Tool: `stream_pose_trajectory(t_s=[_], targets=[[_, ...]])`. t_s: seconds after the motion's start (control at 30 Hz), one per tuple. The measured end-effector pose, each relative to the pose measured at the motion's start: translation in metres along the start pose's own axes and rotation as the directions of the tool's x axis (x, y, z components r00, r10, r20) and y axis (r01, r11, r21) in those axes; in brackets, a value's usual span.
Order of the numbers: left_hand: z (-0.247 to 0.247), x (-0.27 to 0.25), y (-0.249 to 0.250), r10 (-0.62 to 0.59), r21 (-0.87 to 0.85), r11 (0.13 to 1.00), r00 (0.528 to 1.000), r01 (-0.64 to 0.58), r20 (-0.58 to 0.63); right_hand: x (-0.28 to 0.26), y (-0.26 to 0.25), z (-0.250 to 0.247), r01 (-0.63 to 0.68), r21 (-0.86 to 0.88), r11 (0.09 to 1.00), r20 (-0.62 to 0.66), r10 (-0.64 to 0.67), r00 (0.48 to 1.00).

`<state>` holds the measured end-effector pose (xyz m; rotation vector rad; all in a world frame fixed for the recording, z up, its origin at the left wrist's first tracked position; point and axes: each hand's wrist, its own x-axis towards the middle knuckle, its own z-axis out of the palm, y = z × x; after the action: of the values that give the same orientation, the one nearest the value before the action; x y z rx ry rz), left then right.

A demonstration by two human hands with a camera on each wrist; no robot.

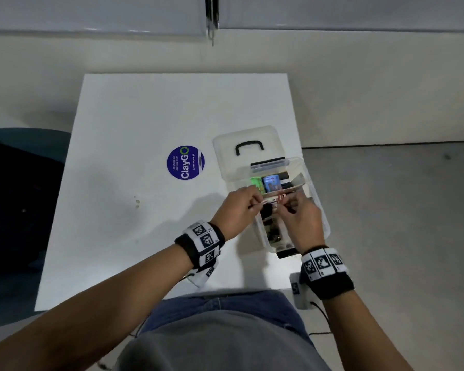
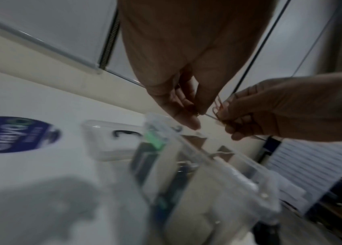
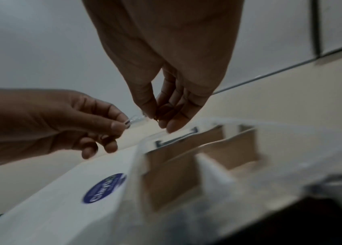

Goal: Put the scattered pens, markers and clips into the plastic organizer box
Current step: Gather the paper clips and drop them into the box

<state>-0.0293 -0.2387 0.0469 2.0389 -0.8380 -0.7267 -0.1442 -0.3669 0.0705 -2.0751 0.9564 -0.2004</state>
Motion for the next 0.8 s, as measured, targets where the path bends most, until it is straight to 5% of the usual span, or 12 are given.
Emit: stream_pose_trajectory(t_s=[0.13,0.27,0.37,0.43,0.57,0.7,0.8], targets=[[0.059,0.024,0.046,0.094,0.044,0.994,0.987,-0.101,0.133,-0.005,0.047,-0.039,-0.103,-0.112,0.988,-0.052,0.097,0.994],[0.088,0.039,0.059,0.098,0.189,0.972,0.970,-0.142,0.223,0.010,0.072,-0.046,-0.121,-0.253,0.960,0.071,0.143,0.987],[0.077,0.035,0.054,0.149,0.232,0.955,0.977,-0.182,0.154,0.022,0.072,-0.052,-0.052,-0.289,0.956,0.139,0.096,0.986],[0.053,0.030,0.039,0.137,0.228,0.964,0.991,-0.136,0.011,0.025,0.075,-0.056,-0.032,-0.324,0.946,0.056,0.053,0.997],[0.000,0.016,-0.035,-0.078,0.279,0.951,0.976,0.134,-0.202,0.031,0.081,-0.054,-0.080,-0.336,0.938,0.028,0.095,0.995],[-0.012,-0.023,-0.106,-0.381,0.542,0.784,0.924,0.303,0.035,0.035,0.080,-0.040,-0.070,-0.368,0.927,0.126,0.124,0.984],[0.001,-0.043,-0.132,-0.395,0.585,0.768,0.911,0.260,0.114,0.036,0.079,-0.034,-0.044,-0.370,0.928,0.124,0.096,0.988]])
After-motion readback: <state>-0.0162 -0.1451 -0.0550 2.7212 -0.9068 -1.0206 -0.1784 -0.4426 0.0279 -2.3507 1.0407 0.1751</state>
